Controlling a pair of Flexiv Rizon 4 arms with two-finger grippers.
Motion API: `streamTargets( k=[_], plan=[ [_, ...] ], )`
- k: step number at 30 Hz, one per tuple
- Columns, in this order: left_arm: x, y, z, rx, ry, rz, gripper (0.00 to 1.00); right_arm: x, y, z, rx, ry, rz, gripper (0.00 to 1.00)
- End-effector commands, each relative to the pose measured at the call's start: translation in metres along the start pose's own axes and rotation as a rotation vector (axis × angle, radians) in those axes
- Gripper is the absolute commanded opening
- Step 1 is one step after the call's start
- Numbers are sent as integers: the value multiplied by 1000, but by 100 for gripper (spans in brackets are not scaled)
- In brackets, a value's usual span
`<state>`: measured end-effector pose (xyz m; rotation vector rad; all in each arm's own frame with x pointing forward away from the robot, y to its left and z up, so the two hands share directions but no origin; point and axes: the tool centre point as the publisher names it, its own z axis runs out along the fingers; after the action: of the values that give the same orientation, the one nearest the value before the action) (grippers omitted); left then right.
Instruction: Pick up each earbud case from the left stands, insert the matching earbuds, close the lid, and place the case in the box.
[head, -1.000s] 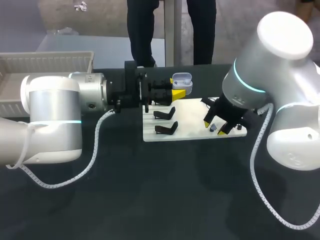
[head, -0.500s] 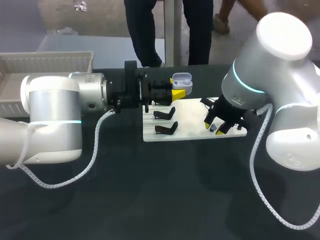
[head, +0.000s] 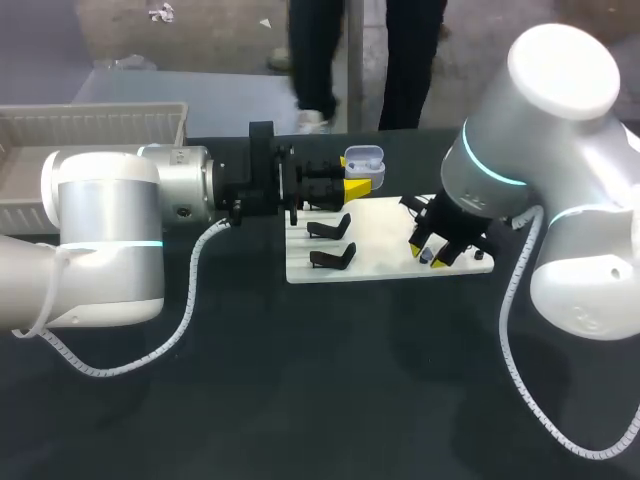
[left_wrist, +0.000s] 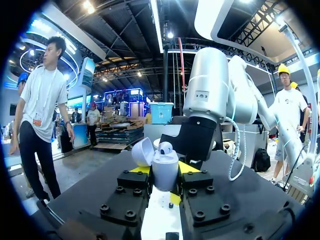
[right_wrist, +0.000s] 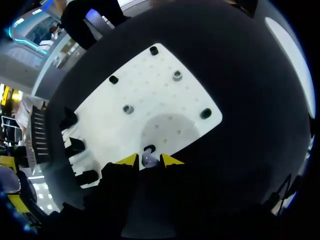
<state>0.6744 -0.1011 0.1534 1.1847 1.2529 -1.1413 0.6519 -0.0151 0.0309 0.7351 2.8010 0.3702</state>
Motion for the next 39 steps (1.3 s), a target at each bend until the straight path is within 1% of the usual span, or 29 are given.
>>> streamTargets(
  k=[1, 3, 4, 8, 11, 15, 19, 22, 23, 24, 27, 32, 39],
  plan=[
    [1, 0, 0, -4, -3, 2, 0, 1, 1, 2, 6, -6, 1, 14],
    [1, 0, 0, -4, -3, 2, 0, 1, 1, 2, 5, -5, 2, 6],
    [1, 0, 0, -4, -3, 2, 0, 1, 1, 2, 6, -5, 2, 0],
    [1, 0, 0, -4, -3, 2, 0, 1, 1, 1, 11, -4, 1, 0],
    [1, 0, 0, -4, -3, 2, 0, 1, -1, -5, 14, -3, 0, 0],
    [1, 0, 0, -4, -3, 2, 0, 0, -4, -22, 13, 9, -17, 0],
    [1, 0, 0, -4, -3, 2, 0, 2, -5, -46, -10, 61, -55, 0],
    [1, 0, 0, -4, -3, 2, 0, 5, -5, -66, -41, 90, -154, 0],
    [1, 0, 0, -4, -3, 2, 0, 8, -4, -75, -71, 115, -194, 0],
    [1, 0, 0, -4, -3, 2, 0, 10, -3, -82, -84, 127, -236, 0],
    [1, 0, 0, -4, -3, 2, 0, 19, 2, -104, -98, 149, -365, 0],
    [1, 0, 0, -4, -3, 2, 0, 33, 11, -133, -79, 190, -527, 0],
    [1, 0, 0, -4, -3, 2, 0, 47, 20, -158, -41, 233, -661, 0]
  ],
)
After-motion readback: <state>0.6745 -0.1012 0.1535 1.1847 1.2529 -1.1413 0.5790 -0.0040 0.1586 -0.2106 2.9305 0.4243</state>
